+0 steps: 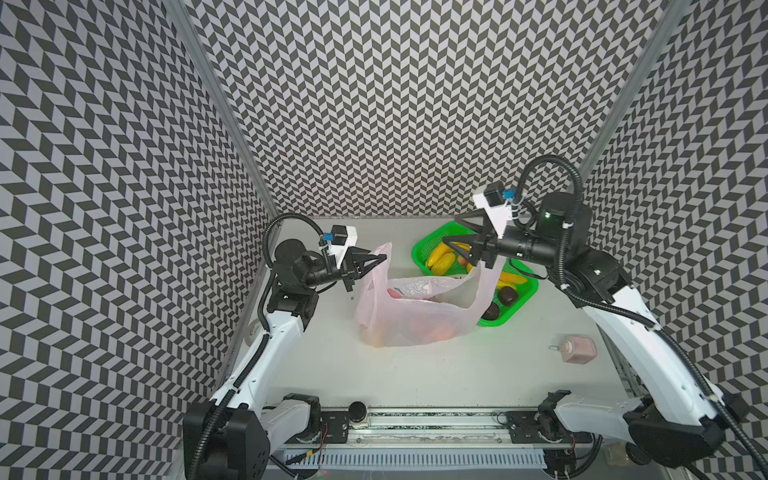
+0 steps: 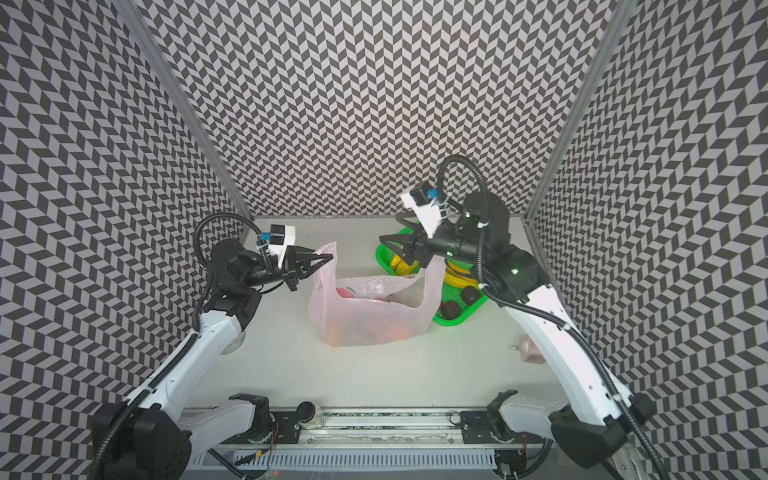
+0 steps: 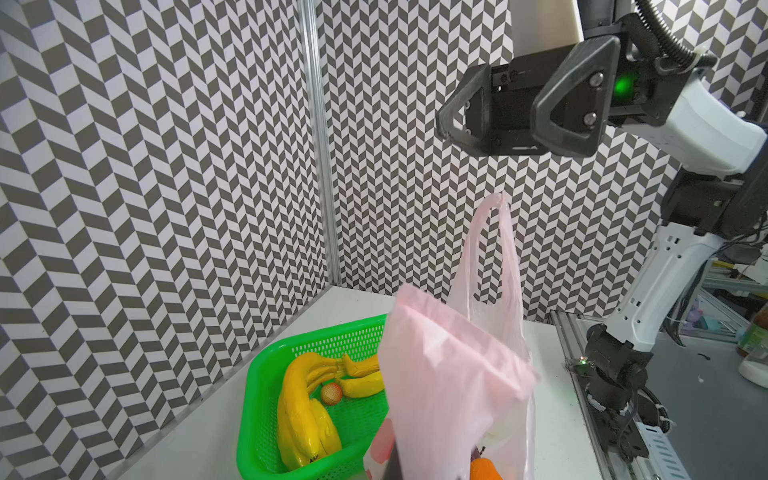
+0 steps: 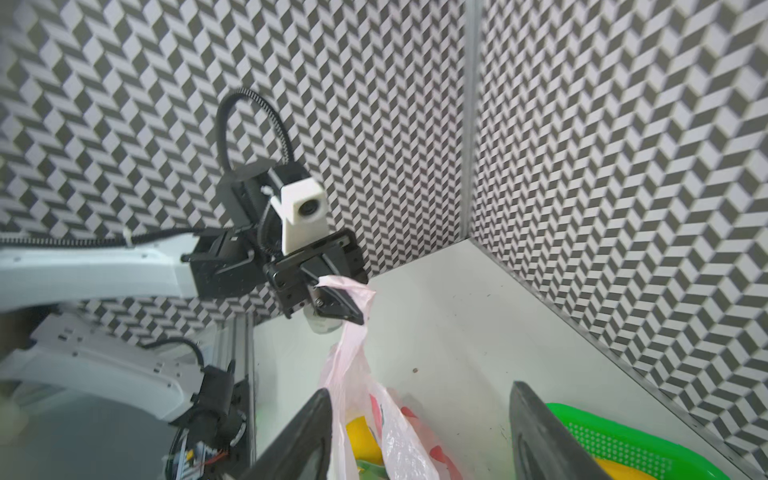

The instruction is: Place the fake fruits into the plastic bag and tie a complex knot

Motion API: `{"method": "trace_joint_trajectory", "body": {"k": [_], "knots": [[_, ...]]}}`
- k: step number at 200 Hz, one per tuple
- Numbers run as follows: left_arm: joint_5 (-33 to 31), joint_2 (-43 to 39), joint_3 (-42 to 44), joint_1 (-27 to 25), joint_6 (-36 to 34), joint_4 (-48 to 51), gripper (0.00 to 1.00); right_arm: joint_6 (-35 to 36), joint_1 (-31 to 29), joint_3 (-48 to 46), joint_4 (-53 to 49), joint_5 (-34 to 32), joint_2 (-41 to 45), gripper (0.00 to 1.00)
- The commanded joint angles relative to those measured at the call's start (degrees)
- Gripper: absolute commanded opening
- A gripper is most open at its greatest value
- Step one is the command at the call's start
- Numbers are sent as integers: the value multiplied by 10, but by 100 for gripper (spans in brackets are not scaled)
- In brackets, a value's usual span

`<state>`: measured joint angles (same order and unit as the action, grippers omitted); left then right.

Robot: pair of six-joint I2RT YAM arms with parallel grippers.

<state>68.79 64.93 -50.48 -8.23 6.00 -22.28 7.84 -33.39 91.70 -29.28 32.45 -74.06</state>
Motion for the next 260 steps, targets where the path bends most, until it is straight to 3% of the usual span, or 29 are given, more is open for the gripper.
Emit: {"method": "trace_joint_trajectory", "body": {"k": [1,78,142,163,195,225,260], "knots": [[50,0,-14,-1,-18,3,0,76,-48,21,-10,-8,-33,65],[74,-1,-16,-10,-34,13,0,130,-130,98,-7,2,-144,63],[71,-7,-16,-12,-40,18,0,125,-145,108,5,8,-168,40],[71,-7,-16,-13,-40,17,0,123,-145,107,8,10,-170,28],[66,-11,-13,-16,-40,18,0,109,-146,108,19,3,-167,0],[33,-22,-7,-29,-68,53,18,68,-143,113,48,-33,-153,0],[-24,-41,22,-48,-74,63,16,38,-133,129,47,-51,-153,0]]}}
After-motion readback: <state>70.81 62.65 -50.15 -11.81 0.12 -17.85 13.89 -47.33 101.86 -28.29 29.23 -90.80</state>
